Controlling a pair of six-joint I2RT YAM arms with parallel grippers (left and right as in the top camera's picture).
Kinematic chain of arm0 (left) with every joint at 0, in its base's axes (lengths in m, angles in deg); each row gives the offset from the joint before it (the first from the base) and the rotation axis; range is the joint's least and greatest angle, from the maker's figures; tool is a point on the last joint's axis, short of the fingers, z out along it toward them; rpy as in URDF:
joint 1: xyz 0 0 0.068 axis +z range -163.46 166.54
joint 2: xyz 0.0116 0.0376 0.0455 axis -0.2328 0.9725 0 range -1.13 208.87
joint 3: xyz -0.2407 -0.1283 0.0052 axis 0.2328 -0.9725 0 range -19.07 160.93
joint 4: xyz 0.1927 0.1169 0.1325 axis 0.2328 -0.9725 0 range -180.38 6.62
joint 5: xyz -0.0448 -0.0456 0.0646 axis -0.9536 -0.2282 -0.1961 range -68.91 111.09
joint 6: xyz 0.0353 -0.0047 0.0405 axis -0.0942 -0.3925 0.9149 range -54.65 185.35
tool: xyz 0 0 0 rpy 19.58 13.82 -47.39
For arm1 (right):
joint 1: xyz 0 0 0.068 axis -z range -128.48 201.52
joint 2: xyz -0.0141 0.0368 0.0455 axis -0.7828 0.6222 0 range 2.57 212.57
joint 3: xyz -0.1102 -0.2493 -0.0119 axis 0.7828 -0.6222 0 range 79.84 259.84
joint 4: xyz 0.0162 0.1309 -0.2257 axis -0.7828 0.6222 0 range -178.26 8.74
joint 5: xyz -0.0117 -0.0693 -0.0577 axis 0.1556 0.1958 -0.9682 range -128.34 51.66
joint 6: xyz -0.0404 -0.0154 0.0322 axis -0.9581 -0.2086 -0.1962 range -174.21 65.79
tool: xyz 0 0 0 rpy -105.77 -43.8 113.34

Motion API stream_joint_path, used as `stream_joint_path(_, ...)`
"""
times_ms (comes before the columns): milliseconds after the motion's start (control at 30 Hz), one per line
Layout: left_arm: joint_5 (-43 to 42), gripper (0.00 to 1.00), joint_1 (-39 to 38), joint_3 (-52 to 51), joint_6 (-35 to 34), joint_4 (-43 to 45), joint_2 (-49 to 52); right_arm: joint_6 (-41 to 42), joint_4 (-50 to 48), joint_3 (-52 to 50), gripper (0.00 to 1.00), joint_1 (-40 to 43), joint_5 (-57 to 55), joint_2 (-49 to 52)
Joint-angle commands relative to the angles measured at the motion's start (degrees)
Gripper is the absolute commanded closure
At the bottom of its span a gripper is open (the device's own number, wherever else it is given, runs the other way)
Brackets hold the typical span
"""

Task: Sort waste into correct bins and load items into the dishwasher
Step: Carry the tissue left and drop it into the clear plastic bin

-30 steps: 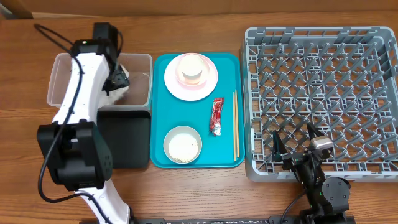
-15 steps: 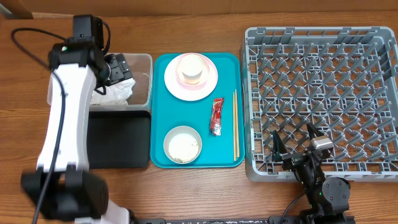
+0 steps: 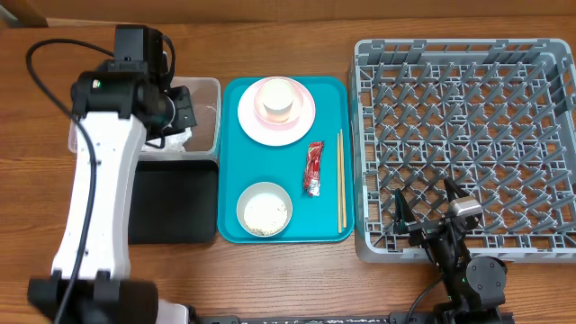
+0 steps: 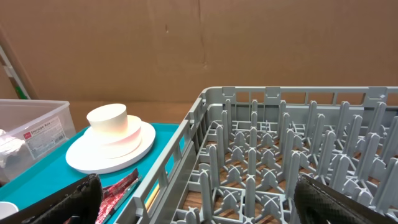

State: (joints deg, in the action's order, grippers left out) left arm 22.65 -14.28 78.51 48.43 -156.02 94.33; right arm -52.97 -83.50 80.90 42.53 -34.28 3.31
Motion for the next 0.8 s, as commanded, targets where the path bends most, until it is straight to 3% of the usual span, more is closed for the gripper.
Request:
stream_joint_path(0, 1.57, 0.96, 2.45, -0.74, 0.0, -0.33, 6.27, -0.42, -0.26, -0.61, 0.0, 0.11, -0.04, -0.57)
stream_joint_path(300, 1.86, 0.96, 7.89, -0.74, 0.22, 1.16, 20.9, -0.42, -0.26, -0.61, 0.0, 0.11, -0.04, -0.57)
stream_joint_path(633, 1.88, 0.96, 11.85, 0.13, 0.33, 4.2, 22.82, -0.42, -0.28, -0.61, 0.0, 0.11, -0.04, -0.57)
stream_joint_path(767, 1.99, 0.79, 12.46, 0.57, 1.16, 4.28, 22.82, -0.42, -0.26, -0.61, 0.0, 0.11, -0.04, -0.57)
